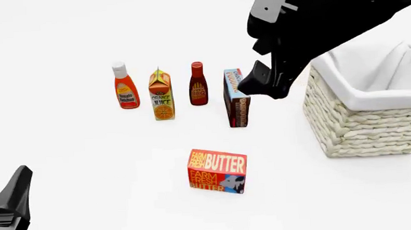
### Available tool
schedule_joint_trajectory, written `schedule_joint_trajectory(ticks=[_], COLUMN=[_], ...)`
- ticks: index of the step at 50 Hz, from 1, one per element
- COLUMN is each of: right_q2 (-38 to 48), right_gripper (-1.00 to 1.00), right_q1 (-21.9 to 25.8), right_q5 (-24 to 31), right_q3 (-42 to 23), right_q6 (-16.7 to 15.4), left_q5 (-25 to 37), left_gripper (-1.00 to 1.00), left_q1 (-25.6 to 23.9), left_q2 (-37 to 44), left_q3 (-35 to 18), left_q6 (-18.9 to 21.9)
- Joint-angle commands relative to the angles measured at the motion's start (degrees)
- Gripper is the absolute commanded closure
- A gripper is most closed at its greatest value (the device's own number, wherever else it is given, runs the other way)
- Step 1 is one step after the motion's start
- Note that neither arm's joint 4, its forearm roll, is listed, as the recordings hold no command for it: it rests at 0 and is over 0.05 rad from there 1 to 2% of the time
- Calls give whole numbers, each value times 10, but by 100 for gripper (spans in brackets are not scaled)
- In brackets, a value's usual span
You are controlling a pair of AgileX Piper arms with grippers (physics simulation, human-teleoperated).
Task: Pick the butter and place it in the basket.
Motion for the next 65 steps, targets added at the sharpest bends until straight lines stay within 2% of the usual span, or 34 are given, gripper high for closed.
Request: schedule_joint_trajectory(ticks=[1, 25, 41, 58, 65], right_q2=[23, 74, 91, 110, 114], right_gripper=[-100, -100, -100, -100, -100], right_q1=[16, 1, 33, 43, 55], right_q5=[28, 79, 106, 100, 88], right_q3=[-26, -72, -86, -89, -78], right_q6=[-6, -41, -17, -3, 13], left_q5=[0, 0, 0, 0, 0], left_gripper=[-100, -100, -100, -100, -100], left_q1=[0, 0, 0, 0, 0], left_q2=[0, 0, 0, 0, 0], left_q3=[0, 0, 0, 0, 0], left_q6=[0, 0, 0, 0, 0])
